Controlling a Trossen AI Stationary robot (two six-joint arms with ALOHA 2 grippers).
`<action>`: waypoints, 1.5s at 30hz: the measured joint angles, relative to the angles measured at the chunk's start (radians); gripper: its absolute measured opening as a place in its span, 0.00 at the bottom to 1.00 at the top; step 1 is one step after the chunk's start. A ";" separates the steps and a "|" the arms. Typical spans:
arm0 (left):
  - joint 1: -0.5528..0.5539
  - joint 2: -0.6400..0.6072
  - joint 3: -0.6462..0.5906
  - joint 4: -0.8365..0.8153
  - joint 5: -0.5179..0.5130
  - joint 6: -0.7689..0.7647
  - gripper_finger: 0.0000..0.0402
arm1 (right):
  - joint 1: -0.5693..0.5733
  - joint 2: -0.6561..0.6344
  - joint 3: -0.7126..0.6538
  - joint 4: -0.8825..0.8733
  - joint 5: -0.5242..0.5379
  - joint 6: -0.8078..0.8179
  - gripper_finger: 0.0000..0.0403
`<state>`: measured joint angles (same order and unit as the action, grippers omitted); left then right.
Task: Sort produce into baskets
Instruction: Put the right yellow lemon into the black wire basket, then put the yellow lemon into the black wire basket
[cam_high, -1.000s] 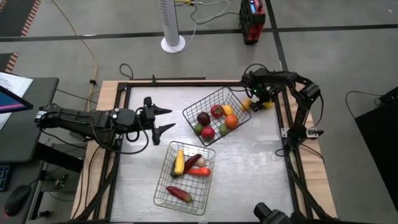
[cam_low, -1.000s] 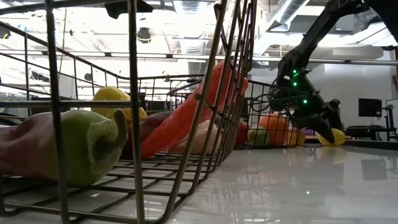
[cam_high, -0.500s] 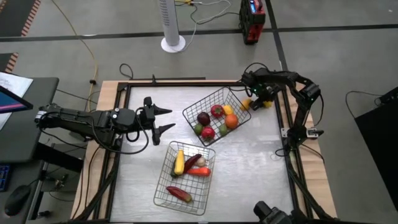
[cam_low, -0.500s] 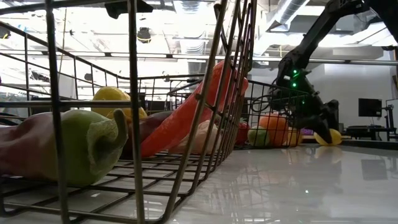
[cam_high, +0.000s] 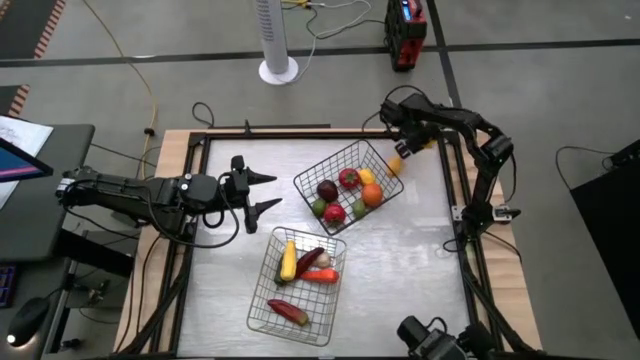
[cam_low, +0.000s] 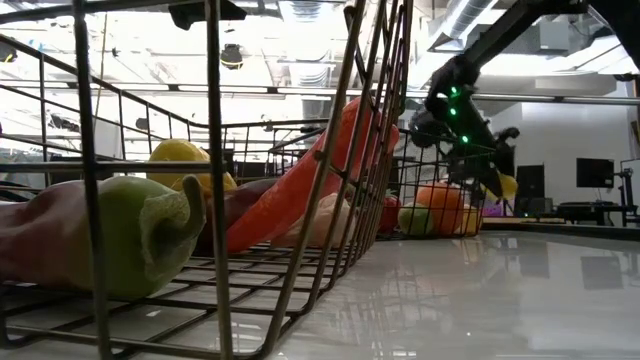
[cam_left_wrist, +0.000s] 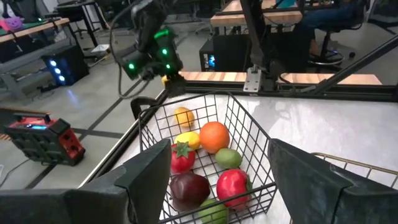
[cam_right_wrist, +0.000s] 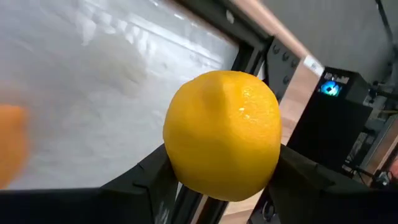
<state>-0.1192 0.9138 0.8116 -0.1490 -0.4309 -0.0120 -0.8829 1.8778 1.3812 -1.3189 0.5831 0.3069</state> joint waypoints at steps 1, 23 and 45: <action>0.000 0.000 0.000 0.000 0.000 0.000 0.64 | 0.008 0.000 0.024 -0.020 0.000 0.000 0.57; 0.000 0.000 0.000 0.003 -0.001 -0.001 0.64 | 0.671 -0.002 0.392 -0.152 -0.122 -0.049 0.59; -0.014 -0.005 0.000 -0.042 0.000 -0.033 0.64 | 0.581 -0.066 0.266 -0.036 -0.138 -0.078 0.74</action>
<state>-0.1336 0.9091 0.8120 -0.1905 -0.4305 -0.0452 -0.3022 1.8122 1.6472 -1.3546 0.4450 0.2285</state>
